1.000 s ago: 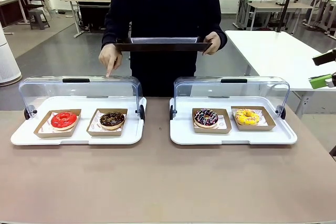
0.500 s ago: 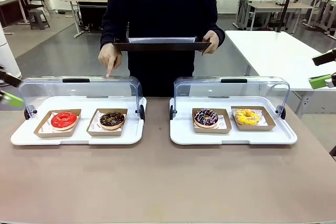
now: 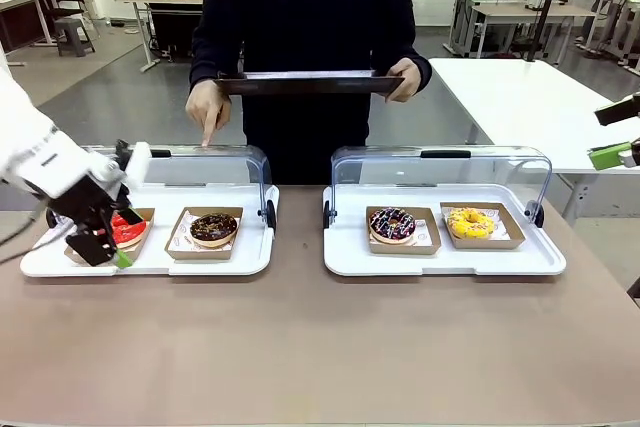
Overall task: Provide the desired donut to the person.
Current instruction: Pick up and lift the Paper togo box containing the Donut pointed at by the person.
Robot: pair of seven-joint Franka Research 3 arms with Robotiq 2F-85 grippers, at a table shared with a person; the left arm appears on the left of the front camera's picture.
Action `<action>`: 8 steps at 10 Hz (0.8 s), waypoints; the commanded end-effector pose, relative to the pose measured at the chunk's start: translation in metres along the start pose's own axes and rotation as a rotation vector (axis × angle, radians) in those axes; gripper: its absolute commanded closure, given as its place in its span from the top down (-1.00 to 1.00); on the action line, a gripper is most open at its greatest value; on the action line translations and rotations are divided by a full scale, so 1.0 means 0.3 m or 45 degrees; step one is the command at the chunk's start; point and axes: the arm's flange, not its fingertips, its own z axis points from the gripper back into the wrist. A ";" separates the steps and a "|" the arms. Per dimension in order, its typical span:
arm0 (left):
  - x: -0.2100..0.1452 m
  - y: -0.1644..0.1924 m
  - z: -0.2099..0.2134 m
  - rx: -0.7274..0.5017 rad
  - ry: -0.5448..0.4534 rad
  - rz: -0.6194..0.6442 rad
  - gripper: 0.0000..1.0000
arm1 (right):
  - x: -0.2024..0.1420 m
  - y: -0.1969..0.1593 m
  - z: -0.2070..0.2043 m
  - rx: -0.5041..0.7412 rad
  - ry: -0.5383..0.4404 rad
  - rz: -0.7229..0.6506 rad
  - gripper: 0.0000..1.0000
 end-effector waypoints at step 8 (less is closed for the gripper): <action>0.084 0.159 -0.231 0.147 0.112 -0.094 1.00 | -0.004 -0.002 -0.004 0.014 0.001 0.012 1.00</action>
